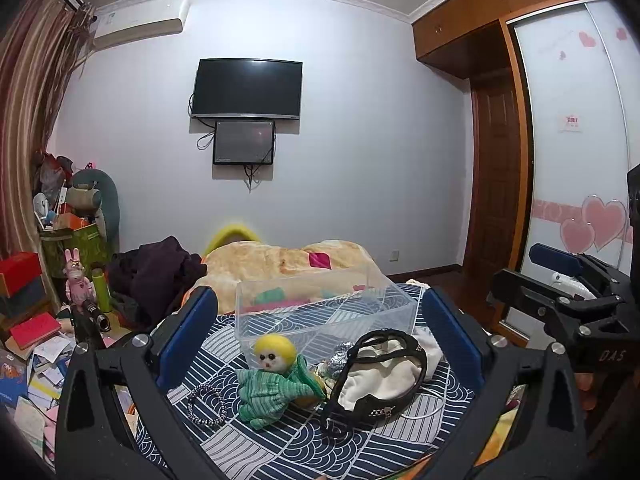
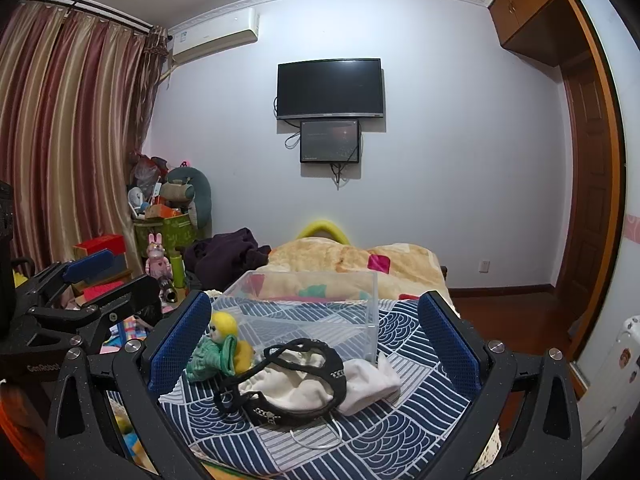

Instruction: Organize soft objects

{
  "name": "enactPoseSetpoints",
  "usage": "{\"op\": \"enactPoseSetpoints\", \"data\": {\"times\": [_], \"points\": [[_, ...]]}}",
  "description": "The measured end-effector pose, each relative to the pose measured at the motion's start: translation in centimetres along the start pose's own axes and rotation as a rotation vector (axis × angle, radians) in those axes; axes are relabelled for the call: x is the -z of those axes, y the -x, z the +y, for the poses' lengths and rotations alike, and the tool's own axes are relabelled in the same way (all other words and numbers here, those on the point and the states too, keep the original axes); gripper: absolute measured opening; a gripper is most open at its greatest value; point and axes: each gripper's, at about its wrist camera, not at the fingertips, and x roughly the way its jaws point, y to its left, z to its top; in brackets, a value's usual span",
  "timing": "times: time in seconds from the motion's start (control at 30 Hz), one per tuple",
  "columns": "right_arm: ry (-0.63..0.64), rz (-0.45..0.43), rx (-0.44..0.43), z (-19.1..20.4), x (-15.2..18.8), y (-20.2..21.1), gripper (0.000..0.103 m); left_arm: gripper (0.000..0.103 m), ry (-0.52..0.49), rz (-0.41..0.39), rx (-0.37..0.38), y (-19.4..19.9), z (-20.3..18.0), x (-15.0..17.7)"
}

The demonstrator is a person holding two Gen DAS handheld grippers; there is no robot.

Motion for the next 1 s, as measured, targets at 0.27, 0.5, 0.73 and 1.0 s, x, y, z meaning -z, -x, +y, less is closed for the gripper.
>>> {"op": "enactPoseSetpoints", "data": {"times": [0.27, 0.5, 0.73, 1.0], "points": [[-0.001, 0.001, -0.004, 0.0, 0.1, -0.1, 0.103, 0.103, 0.009, 0.002, 0.002, -0.1, 0.3, -0.1], [-0.002, 0.004, -0.005, -0.1, 0.1, -0.1, 0.103, 0.103, 0.014, 0.006, 0.007, -0.2, 0.3, -0.1], [-0.017, 0.023, -0.018, -0.4, 0.4, -0.5, 0.103, 0.103, 0.017, 0.022, 0.036, -0.6, 0.4, 0.3], [-0.030, 0.079, -0.039, -0.9, 1.4, -2.0, 0.102, 0.103, 0.010, 0.067, 0.003, -2.0, 1.0, 1.4]]}}
